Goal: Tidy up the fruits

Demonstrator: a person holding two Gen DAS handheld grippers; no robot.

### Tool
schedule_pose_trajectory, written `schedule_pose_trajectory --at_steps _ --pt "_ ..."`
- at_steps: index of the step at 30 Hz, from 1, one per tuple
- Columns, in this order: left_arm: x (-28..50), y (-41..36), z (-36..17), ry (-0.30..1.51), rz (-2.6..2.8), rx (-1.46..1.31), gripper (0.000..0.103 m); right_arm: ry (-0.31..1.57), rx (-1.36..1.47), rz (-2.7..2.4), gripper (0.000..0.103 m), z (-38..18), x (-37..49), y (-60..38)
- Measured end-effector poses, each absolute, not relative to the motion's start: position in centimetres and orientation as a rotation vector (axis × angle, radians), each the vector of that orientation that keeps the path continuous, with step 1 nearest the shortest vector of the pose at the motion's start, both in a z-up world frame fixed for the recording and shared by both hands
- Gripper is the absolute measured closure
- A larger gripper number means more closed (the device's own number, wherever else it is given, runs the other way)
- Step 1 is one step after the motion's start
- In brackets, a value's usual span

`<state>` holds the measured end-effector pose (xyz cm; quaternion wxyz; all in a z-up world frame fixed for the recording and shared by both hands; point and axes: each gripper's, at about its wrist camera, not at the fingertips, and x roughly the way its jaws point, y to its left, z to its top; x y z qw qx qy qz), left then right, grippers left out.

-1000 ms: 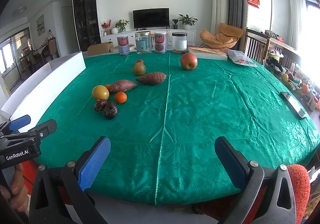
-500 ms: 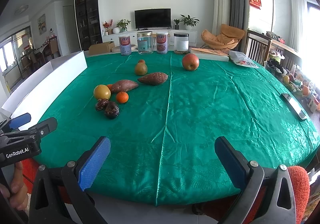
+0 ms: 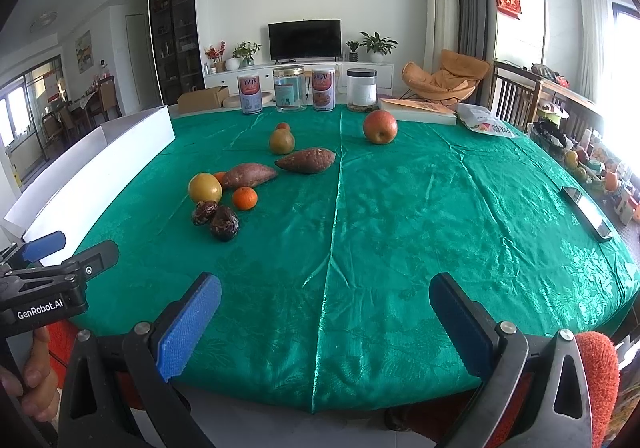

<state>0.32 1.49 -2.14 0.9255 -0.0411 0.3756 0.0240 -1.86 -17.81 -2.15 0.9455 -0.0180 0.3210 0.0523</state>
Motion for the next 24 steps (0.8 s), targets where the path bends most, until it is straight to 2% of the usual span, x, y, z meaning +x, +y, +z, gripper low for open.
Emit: schedule_pose_trajectory --at_steps 7,14,24 --pt "1.5 3.0 -4.6 0.876 0.057 -0.142 0.001 0.679 -0.019 0.116 0.000 -2.9 -1.6 -18.3" --pt "3.7 1.2 -8.2 0.992 0.006 -0.034 0.001 0.729 0.006 0.123 0.000 -4.4 -0.3 -18.7" --pt "7.4 1.7 -9.4 1.003 0.024 -0.008 0.001 0.741 0.004 0.114 0.000 -4.8 -0.2 -18.8"
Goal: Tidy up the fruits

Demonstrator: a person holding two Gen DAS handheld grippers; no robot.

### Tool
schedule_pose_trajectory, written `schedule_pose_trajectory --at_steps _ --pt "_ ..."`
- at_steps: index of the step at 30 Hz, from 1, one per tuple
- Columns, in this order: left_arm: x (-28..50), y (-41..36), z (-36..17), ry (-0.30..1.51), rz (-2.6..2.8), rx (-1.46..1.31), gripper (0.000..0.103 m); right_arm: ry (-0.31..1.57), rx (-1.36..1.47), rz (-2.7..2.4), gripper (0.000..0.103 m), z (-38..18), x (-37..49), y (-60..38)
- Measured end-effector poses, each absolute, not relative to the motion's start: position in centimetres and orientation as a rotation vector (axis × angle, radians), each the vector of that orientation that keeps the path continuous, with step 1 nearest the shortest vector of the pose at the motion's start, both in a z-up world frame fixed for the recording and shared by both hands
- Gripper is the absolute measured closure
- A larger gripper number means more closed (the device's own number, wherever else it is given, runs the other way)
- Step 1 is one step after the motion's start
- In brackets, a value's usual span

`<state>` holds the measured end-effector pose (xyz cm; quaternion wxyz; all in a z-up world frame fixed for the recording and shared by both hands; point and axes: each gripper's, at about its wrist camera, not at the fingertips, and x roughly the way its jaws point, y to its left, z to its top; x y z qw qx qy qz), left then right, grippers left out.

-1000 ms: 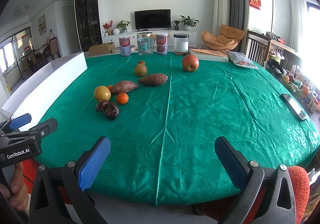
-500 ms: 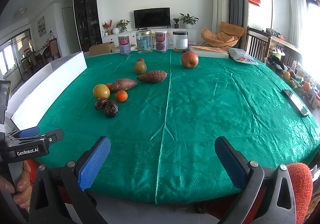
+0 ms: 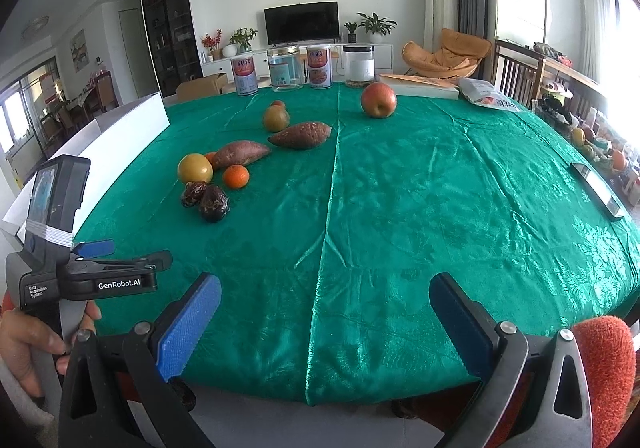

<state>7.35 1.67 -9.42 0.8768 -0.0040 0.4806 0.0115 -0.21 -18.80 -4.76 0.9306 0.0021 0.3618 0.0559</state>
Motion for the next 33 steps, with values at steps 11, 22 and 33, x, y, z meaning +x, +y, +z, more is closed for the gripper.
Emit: schedule_pose_trajectory --at_steps 11,22,33 --pt "6.9 2.8 -10.3 1.016 0.036 -0.023 0.001 0.740 -0.062 0.140 0.000 -5.1 -0.2 -17.0" --pt "6.7 2.8 -10.4 1.009 0.060 -0.029 0.000 0.750 -0.022 0.136 0.000 -5.3 0.0 -17.9" --pt "5.5 3.0 -10.5 0.965 0.040 -0.016 0.000 0.748 -0.017 0.144 0.000 -5.3 0.0 -17.8"
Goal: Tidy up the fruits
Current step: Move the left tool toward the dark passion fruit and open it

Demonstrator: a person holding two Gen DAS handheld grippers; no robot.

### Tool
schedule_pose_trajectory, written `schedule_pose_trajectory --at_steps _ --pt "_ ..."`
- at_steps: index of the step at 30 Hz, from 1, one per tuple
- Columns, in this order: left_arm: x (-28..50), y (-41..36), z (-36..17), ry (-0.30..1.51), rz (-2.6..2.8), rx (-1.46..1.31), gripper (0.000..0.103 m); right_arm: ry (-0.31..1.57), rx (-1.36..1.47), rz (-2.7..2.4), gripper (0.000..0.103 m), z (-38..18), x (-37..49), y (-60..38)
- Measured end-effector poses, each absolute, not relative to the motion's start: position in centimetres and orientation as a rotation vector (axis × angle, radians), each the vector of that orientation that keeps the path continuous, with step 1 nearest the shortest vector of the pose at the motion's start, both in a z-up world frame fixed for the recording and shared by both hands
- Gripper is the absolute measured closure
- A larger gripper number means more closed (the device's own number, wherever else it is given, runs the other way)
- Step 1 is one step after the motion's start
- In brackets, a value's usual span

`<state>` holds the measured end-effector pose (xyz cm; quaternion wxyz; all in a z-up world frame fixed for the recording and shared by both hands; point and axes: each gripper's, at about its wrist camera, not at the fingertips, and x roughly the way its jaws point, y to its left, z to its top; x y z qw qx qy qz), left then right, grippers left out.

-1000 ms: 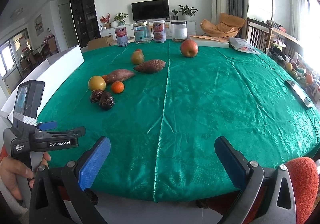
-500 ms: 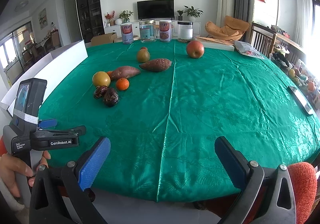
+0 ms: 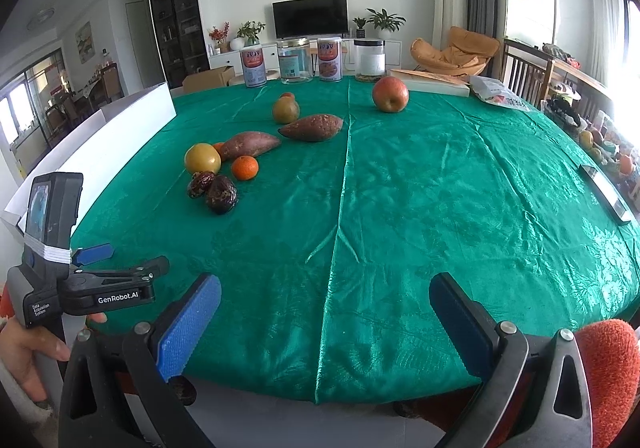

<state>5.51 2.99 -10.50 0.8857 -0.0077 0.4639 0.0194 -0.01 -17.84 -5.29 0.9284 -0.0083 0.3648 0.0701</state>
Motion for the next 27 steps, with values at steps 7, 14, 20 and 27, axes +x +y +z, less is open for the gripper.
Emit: schedule_pose_trajectory --at_steps 7,14,20,27 --pt "5.7 2.9 -10.4 0.992 0.044 -0.019 0.000 0.740 -0.023 0.147 0.000 -5.1 -0.3 -17.7" --pt "5.8 4.0 -9.9 1.018 -0.055 -0.056 0.001 0.725 -0.022 0.155 0.000 -4.9 -0.7 -17.7" --pt "9.4 5.1 -7.4 1.004 -0.150 -0.230 0.001 0.746 0.005 0.161 0.000 -5.3 -0.2 -18.2" --pt "15.2 2.2 -6.0 0.937 -0.128 -0.185 0.001 0.745 0.015 0.167 0.000 -5.3 -0.3 -18.5"
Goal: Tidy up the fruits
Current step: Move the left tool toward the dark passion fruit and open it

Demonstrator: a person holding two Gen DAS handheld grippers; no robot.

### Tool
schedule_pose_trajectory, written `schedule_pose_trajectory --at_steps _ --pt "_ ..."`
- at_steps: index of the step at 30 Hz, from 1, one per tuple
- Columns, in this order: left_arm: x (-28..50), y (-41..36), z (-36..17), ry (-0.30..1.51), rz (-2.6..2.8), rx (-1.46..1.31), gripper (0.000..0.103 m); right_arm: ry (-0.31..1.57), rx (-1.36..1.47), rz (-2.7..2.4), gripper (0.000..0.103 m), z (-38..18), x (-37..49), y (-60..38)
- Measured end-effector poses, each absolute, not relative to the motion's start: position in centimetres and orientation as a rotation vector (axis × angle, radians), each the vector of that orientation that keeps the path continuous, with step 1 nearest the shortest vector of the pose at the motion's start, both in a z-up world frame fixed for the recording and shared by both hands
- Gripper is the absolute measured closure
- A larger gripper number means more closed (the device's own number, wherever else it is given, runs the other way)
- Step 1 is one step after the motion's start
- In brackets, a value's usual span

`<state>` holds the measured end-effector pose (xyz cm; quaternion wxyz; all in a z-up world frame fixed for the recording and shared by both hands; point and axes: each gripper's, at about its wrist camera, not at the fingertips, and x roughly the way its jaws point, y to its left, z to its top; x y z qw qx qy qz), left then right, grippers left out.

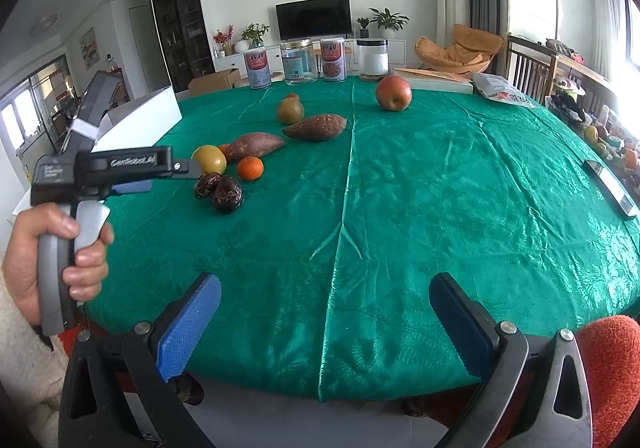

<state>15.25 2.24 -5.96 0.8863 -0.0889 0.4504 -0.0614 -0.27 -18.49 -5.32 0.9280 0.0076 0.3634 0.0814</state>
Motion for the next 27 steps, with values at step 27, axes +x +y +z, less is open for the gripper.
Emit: schedule_pose_trajectory --at_steps 27 --pt "12.0 2.3 -8.1 0.971 -0.213 0.133 0.010 0.747 0.039 0.159 0.000 -5.5 -0.3 -19.2"
